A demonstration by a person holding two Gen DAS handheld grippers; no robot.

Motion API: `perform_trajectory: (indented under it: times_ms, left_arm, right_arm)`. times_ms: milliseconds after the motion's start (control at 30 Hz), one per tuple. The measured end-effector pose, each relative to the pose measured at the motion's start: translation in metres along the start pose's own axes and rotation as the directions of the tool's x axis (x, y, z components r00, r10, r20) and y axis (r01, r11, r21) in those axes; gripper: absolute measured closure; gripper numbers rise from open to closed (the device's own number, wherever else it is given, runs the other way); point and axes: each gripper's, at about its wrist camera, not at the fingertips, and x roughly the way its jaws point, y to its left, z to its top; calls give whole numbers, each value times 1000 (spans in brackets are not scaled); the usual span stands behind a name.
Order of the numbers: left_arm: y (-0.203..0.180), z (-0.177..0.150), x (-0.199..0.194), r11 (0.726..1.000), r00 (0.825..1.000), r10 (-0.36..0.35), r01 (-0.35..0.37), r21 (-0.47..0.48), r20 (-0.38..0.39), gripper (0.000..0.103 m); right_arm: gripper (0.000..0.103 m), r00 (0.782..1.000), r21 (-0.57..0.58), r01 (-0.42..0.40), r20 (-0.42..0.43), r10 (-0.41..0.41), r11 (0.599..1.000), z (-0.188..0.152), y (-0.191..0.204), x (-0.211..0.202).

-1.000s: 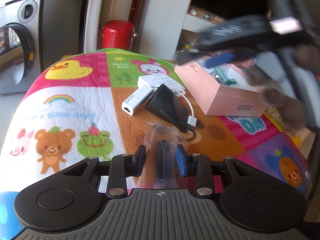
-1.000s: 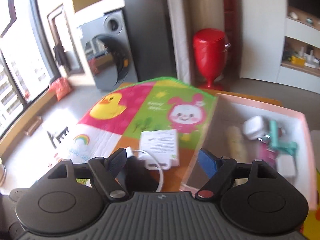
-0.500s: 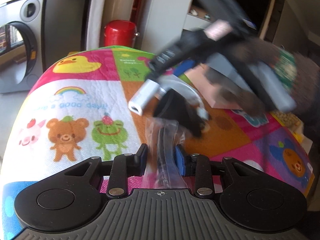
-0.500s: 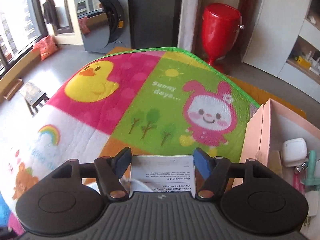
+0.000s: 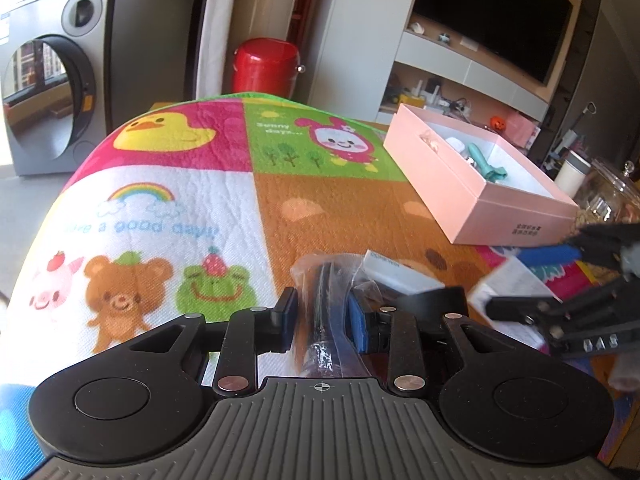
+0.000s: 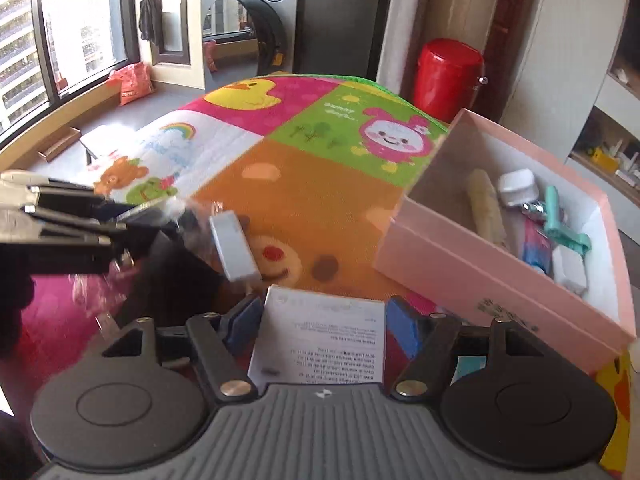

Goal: Organize rigid objects

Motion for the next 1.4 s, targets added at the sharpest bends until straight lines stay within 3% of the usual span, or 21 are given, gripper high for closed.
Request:
perform_trajectory:
  times_ms: [67,267,333,400,567,700,767,900,1000,1167,1400]
  left_arm:
    - [-1,5,3,1000,1000,4,-4,-6,-3,71]
    - [2,16,-16,998,999,-7,10,-61,52,71]
    - [-1,18,-29,999,998,-29,31,-40,58,71]
    - [-10,18,-40,998,997,-64,64,19,40,71]
    - [-31,4,-47,991,996,-81,85,104,-38,71]
    - [-40,-3,-30,990,994,-81,89,112,-79,70]
    - [-46,-1,-22,989,993,-92,100,105,-78,65]
    - [-62,6,-3,988,993,-102,108,113,-56,65]
    - [-70,13,13,989,993,-109,112,92,-46,61]
    - [-80,22,37,992,994,-95,99,77,-49,57]
    - [-70,41,56,983,990,-137,133,-127,-21,52]
  right_arm:
    - [33,998,12,51,23,-51,999,-15,-9,-8]
    - [29,985,199,50,151,-81,979,-28,-60,-35]
    - [29,983,261,46,161,-91,964,-21,-77,-27]
    - [22,981,304,21,175,-77,953,-15,-89,-19]
    - [20,969,306,18,229,-92,952,-4,-84,-4]
    - [20,972,298,-44,234,-29,954,-19,-74,-13]
    - [20,974,286,-41,225,-26,957,-31,-70,-21]
    - [20,972,250,14,222,-72,968,-57,-59,-41]
    - [20,969,230,50,227,-103,972,-75,-50,-50]
    - [17,963,259,29,251,-96,965,-95,-42,-50]
    - [15,965,349,-59,259,-36,935,-100,-48,-42]
